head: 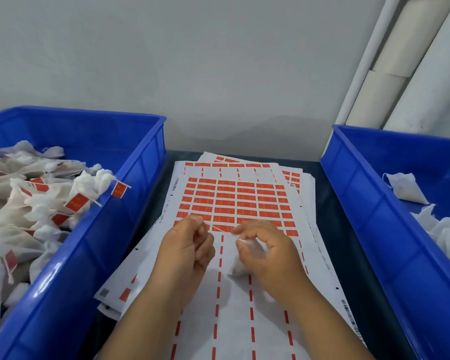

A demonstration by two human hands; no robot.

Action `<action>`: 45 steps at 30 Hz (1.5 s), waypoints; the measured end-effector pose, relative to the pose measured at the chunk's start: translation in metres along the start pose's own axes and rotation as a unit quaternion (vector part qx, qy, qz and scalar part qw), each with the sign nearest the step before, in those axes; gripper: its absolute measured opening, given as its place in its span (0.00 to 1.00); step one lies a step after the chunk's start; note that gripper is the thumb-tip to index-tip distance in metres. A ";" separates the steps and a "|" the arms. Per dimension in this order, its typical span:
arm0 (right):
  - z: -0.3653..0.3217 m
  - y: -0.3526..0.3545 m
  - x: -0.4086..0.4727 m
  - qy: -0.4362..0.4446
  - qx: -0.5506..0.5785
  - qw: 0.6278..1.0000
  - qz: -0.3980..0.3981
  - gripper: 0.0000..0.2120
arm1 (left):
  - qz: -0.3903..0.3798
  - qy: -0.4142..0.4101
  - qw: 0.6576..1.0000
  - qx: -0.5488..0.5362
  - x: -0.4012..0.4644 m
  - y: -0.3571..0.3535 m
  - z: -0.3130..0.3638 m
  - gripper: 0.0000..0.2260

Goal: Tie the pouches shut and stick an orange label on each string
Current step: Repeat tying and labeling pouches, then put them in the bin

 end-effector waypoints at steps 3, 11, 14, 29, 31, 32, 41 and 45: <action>0.005 -0.021 -0.005 -0.057 0.064 0.989 -0.121 0.08 | 0.010 -0.009 1.000 -0.007 0.001 0.004 0.000 0.16; 0.009 -0.040 -0.011 -0.106 0.049 0.960 -0.253 0.07 | 0.052 -0.033 0.998 0.013 0.006 0.012 0.005 0.15; 0.021 -0.036 -0.009 -0.145 0.061 0.956 -0.249 0.04 | 0.061 -0.110 0.986 0.106 0.006 0.016 0.015 0.14; 0.048 0.000 0.013 -0.191 0.486 0.851 -0.059 0.07 | -0.149 -0.230 0.811 0.517 -0.002 -0.023 0.007 0.01; 0.049 0.002 0.012 -0.185 0.379 0.906 -0.034 0.05 | -0.246 -0.248 0.766 0.540 -0.010 -0.042 -0.004 0.06; 0.048 0.005 0.011 -0.172 0.303 0.937 -0.017 0.04 | -0.273 -0.258 0.751 0.543 -0.014 -0.049 -0.007 0.07; 0.019 -0.017 0.004 -0.049 0.020 0.995 -0.079 0.10 | -0.205 -0.396 0.752 0.486 -0.024 -0.049 0.028 0.13; 0.013 -0.031 -0.003 -0.027 0.020 0.986 -0.166 0.11 | -0.187 -0.336 0.793 0.472 -0.017 -0.040 0.017 0.14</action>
Point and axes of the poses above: each hand's wrist, its own x-axis towards the middle knuckle, its own y-axis out of the back of the hand, z = x × y, the point moved 10 cm from there along x, towards the middle knuckle, and after that the axes turned 13 degrees about -y, right-handed, at the moved point
